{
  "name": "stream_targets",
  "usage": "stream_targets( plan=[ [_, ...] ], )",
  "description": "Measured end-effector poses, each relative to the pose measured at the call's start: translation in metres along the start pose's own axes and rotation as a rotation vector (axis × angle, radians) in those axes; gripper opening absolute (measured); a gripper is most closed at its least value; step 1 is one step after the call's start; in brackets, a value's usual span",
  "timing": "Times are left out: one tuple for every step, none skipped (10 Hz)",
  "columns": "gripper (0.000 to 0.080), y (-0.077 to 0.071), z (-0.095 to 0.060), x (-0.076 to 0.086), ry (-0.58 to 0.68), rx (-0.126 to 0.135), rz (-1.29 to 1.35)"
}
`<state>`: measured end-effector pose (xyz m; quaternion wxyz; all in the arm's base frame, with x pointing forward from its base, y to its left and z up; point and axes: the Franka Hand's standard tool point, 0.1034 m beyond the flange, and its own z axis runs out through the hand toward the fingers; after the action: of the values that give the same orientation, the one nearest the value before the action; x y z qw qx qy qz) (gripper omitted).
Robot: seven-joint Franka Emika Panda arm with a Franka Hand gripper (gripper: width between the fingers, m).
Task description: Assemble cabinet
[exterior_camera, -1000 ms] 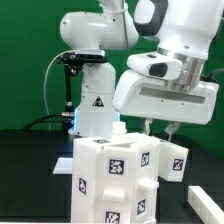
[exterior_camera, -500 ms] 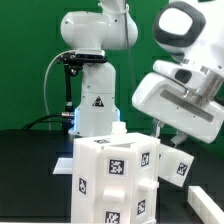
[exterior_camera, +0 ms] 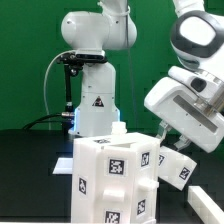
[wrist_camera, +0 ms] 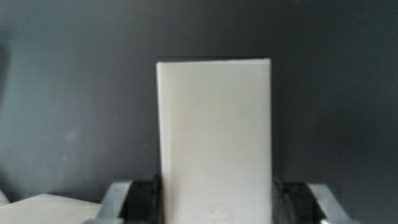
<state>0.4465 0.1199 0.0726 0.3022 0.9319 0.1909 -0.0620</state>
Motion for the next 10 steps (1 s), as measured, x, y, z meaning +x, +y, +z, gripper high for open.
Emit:
stream_targets(
  plan=[
    [0.0281, -0.002, 0.005, -0.001, -0.003, -0.017, -0.020],
    [0.0281, -0.003, 0.010, -0.002, -0.005, -0.021, -0.038],
    [0.0281, 0.002, 0.014, -0.002, -0.006, -0.014, -0.047],
    [0.0281, 0.004, 0.015, -0.002, -0.009, -0.014, -0.052],
    [0.0281, 0.004, 0.016, -0.003, -0.010, -0.013, -0.054],
    [0.0281, 0.003, 0.017, -0.003, -0.010, -0.011, -0.055],
    [0.0384, 0.001, 0.017, -0.003, -0.009, -0.010, -0.057],
    [0.0520, -0.002, 0.015, -0.002, -0.005, -0.010, -0.061],
    [0.0520, -0.007, 0.010, -0.002, -0.003, -0.010, -0.057],
    [0.0622, -0.014, 0.003, 0.000, 0.001, -0.001, -0.053]
  ],
)
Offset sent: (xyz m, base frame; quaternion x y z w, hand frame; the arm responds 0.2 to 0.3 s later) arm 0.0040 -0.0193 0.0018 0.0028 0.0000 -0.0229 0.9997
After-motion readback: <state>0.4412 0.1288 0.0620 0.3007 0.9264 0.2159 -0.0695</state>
